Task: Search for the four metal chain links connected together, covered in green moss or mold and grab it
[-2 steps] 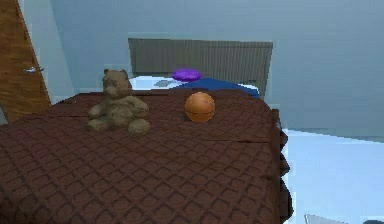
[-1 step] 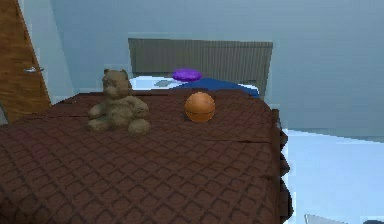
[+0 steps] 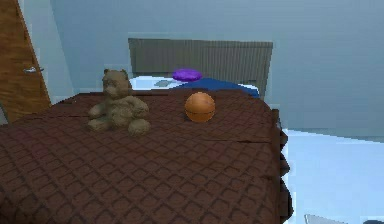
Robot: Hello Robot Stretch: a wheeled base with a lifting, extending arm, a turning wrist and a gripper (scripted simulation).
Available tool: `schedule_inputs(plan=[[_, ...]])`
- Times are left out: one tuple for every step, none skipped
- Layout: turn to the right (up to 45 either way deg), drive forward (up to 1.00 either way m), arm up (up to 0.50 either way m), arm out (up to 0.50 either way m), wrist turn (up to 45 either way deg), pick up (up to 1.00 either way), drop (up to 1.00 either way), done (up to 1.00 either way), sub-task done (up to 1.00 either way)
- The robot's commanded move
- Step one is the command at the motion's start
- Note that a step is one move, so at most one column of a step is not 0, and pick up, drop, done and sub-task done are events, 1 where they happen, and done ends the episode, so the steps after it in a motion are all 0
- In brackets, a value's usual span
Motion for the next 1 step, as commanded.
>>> schedule_inputs(plan=[[0.0,0.0,0.0,0.0,9.0,0.0,0.0,0.0,0.0]])
